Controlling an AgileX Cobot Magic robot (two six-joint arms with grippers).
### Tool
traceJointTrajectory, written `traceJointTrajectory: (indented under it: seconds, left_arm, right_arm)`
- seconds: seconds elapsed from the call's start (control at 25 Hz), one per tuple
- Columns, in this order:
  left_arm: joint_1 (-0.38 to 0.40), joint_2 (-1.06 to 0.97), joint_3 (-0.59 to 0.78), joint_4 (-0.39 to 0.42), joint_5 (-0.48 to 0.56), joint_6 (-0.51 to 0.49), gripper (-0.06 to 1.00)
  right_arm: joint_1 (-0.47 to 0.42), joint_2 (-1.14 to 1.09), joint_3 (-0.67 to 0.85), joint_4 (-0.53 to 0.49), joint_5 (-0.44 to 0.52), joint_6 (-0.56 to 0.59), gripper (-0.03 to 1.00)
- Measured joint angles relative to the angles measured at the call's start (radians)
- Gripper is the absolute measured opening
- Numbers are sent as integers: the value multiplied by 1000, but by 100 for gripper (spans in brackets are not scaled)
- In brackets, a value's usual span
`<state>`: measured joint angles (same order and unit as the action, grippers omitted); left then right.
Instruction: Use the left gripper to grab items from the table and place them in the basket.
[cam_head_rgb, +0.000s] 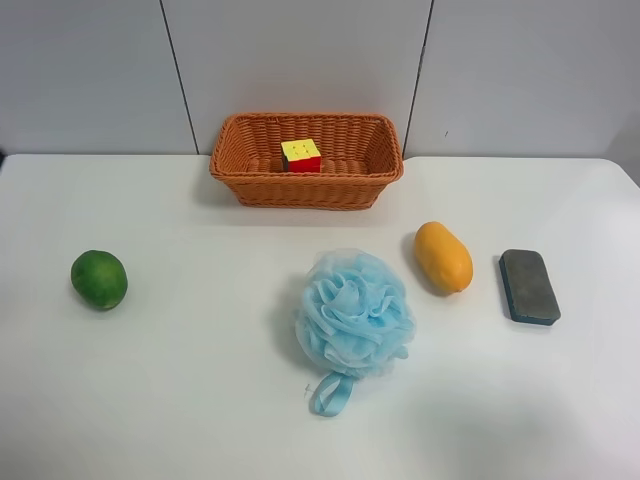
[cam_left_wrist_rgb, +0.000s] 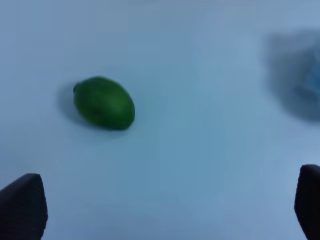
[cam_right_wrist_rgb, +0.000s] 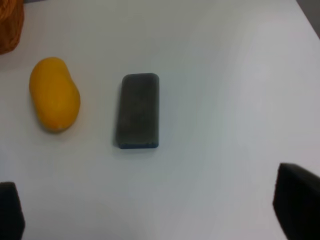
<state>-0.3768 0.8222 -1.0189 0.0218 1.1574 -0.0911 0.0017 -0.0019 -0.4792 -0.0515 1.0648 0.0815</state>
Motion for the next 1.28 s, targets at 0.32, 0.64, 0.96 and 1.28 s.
traceJointTrajectory:
  seconds: [0.32,0.64,0.96,1.28]
  left_arm:
    - [2,-505,284,-1,-3,26,99]
    - [190,-763,484,-86,-96,177,99]
    - [326,-827,491,-133,-76,278,99]
    - [328,-827,491,-134,-76,283,99]
  right_arm:
    - [0,0,0,0,0,0,99]
    - [0,0,0,0,0,0,99]
    - [0,0,0,0,0,0,99]
    - [0,0,0,0,0,0,99]
